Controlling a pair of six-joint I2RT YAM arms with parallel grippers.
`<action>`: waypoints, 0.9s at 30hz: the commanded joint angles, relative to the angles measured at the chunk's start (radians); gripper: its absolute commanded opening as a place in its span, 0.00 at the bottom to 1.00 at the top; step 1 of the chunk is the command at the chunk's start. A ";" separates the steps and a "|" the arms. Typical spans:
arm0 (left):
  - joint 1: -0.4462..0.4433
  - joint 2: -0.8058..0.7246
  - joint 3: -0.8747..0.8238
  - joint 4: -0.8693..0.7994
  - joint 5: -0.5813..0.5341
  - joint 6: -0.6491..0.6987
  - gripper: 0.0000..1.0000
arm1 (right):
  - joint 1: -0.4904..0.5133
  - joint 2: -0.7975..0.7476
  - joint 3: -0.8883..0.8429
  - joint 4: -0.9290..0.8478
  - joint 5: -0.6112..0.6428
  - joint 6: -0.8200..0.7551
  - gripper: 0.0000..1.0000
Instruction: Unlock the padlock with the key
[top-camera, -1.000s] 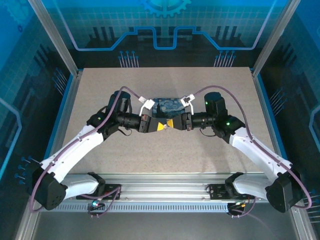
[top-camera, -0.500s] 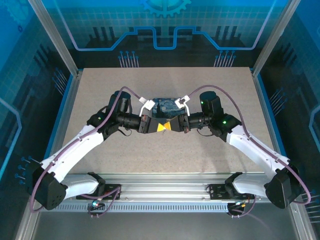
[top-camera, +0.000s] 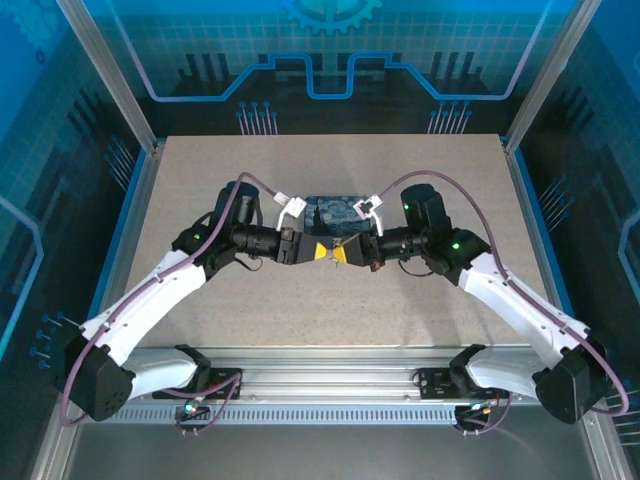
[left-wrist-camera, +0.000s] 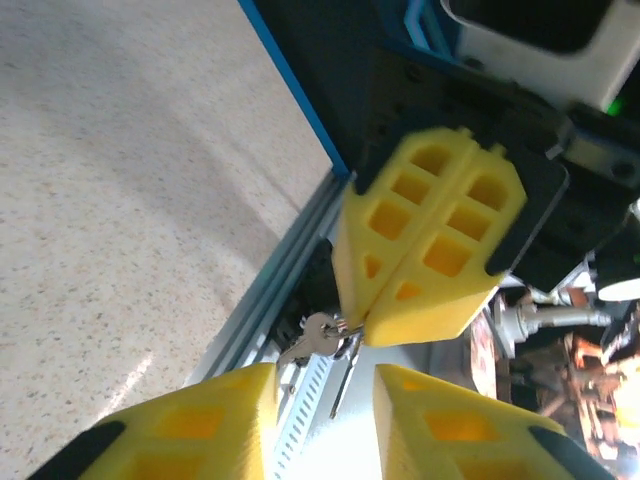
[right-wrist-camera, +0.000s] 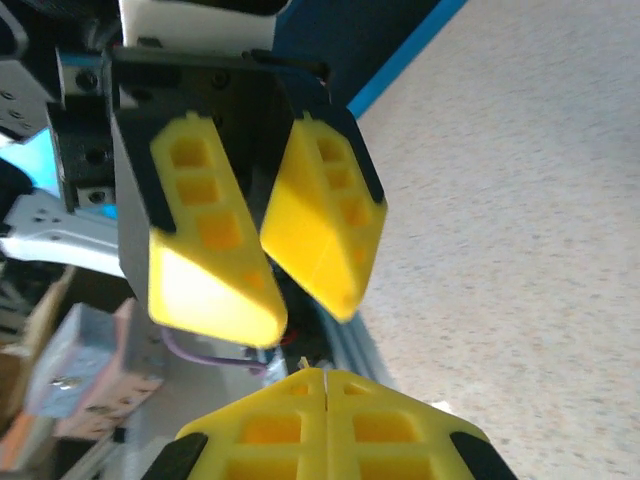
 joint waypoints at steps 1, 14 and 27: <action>0.038 -0.038 -0.049 0.087 -0.083 -0.134 0.41 | 0.044 -0.040 0.027 -0.080 0.238 -0.127 0.00; 0.069 -0.059 -0.194 0.418 -0.162 -0.690 0.71 | 0.306 -0.095 -0.092 0.267 1.030 -0.532 0.00; -0.001 -0.018 -0.199 0.670 -0.137 -0.937 0.71 | 0.437 -0.069 -0.120 0.442 1.116 -0.739 0.00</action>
